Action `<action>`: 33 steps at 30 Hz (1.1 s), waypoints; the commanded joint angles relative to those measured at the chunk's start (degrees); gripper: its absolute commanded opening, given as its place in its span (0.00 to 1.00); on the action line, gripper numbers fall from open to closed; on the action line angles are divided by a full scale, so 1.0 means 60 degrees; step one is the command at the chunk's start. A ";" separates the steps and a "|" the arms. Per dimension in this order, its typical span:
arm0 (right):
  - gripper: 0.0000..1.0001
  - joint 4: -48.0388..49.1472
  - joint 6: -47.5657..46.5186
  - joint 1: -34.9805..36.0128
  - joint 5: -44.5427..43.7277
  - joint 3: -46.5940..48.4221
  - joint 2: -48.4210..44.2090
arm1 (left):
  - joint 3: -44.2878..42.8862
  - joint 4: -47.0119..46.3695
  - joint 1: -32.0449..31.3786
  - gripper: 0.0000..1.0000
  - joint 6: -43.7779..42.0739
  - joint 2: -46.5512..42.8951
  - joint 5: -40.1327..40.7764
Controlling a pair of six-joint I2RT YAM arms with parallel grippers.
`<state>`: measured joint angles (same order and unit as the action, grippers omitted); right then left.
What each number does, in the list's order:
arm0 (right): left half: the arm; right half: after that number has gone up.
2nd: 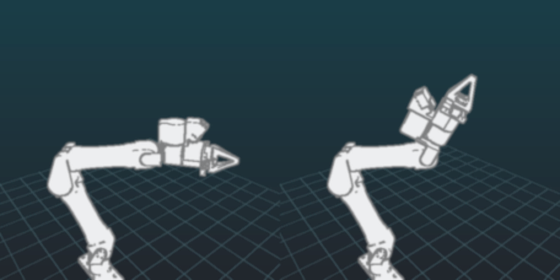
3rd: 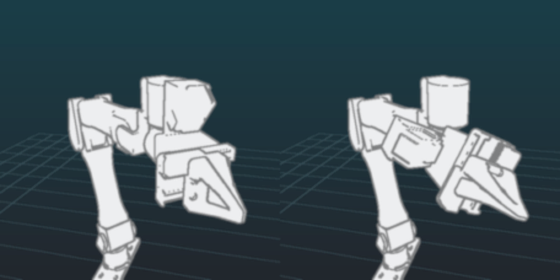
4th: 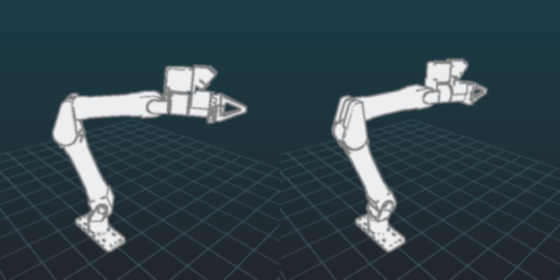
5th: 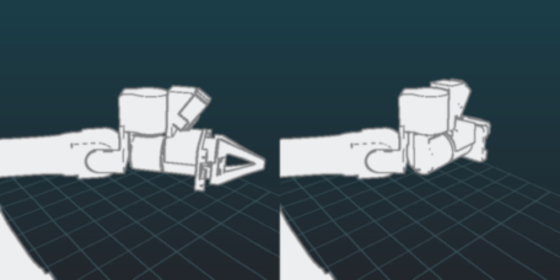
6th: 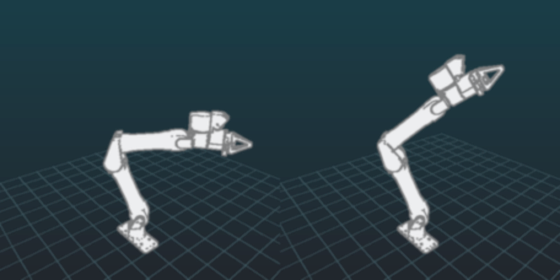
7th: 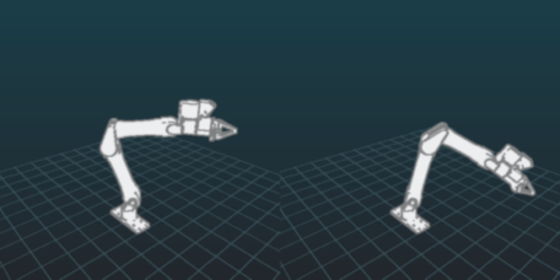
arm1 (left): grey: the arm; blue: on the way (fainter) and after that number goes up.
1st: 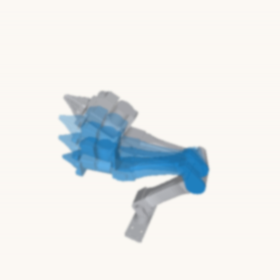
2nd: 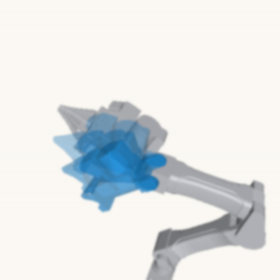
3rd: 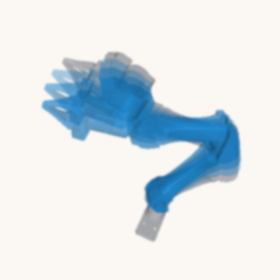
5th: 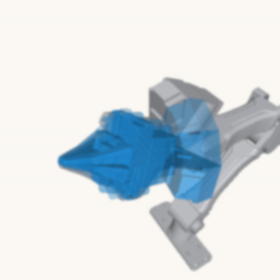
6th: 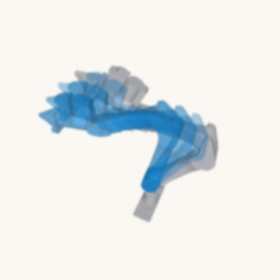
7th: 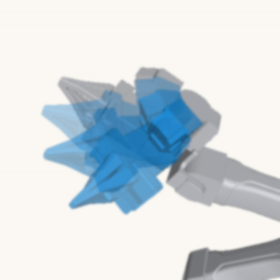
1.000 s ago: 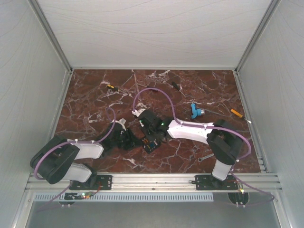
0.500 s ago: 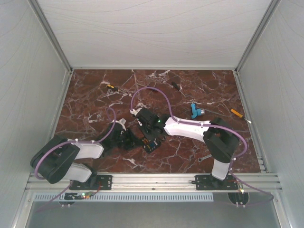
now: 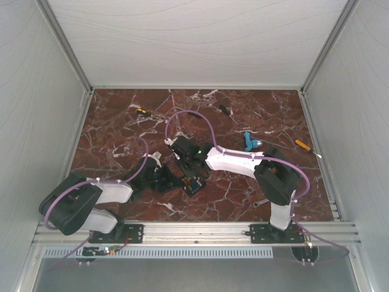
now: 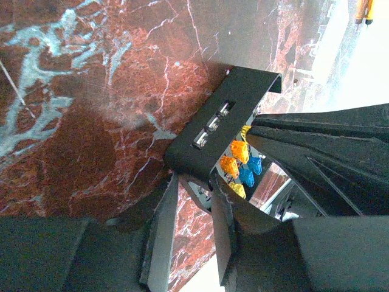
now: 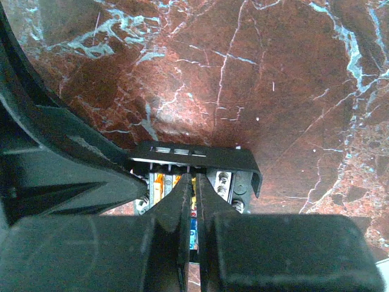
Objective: Snap on the fuse box
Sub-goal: Install the fuse at the fuse box base.
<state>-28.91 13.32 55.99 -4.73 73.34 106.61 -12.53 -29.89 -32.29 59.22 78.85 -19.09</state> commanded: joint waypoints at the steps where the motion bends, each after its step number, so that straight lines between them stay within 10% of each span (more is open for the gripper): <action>1: 0.00 -0.1340 -0.0056 -0.0077 -0.0387 -0.0532 0.1321 | -0.0124 -0.0179 0.0051 0.28 0.0075 -0.0087 -0.0029; 17: 0.16 -0.0334 -0.0165 0.0075 0.0398 -0.0095 -0.1657 | -0.0123 -0.0138 0.0050 0.28 0.0069 -0.0193 0.0003; 33: 0.17 -0.1064 0.0069 -0.0103 0.0770 0.0432 -0.0330 | -0.0233 -0.0225 0.0051 0.28 0.0047 0.0023 -0.0121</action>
<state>-33.89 13.23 55.57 -0.62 73.38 102.98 -12.53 -29.58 -32.29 59.22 78.52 -19.09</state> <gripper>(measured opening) 0.169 0.282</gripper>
